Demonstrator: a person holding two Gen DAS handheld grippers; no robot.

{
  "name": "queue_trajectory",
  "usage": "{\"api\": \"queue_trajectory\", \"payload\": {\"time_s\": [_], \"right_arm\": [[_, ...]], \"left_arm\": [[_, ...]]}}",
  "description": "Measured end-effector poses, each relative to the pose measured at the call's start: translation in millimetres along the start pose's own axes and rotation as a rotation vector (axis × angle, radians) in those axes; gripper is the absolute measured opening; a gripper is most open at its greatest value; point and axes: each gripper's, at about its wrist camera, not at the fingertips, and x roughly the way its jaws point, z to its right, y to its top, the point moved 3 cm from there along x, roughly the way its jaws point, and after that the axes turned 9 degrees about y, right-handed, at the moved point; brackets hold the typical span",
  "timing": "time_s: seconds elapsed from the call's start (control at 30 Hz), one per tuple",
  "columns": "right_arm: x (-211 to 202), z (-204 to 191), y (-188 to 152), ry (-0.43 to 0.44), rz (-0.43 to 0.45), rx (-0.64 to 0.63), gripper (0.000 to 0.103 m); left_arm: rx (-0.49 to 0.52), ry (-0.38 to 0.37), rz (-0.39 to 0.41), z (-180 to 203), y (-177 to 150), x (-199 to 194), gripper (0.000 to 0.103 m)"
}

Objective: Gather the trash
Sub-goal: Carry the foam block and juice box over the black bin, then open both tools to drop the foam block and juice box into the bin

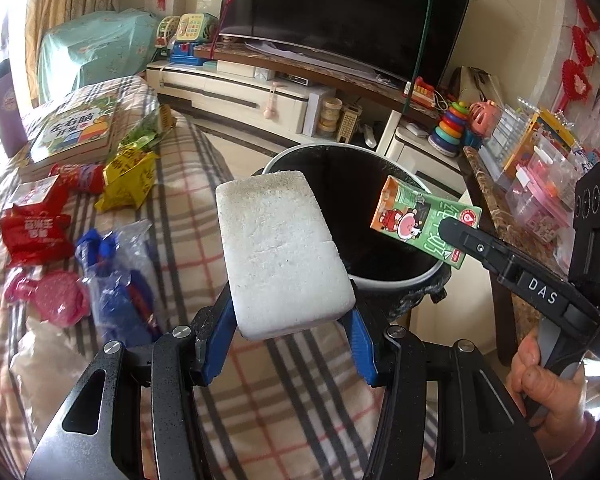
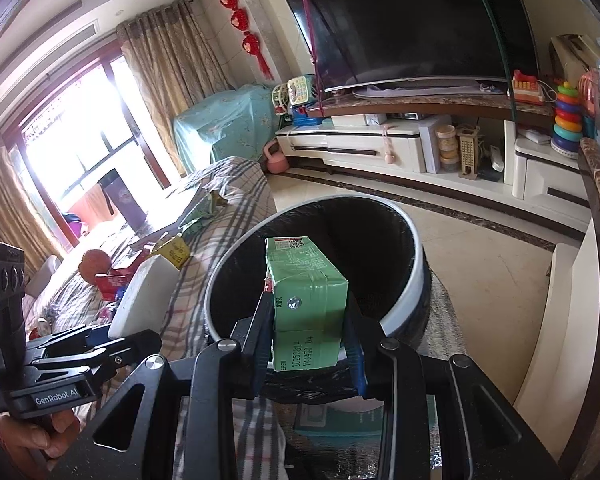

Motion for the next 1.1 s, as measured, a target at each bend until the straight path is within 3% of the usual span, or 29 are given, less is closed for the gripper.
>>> {"api": "queue_trajectory", "payload": {"time_s": [1.1], "right_arm": [[16, 29, 27, -0.046, -0.022, -0.006, 0.034]], "left_arm": [[0.065, -0.052, -0.041, 38, 40, 44, 0.053]]}}
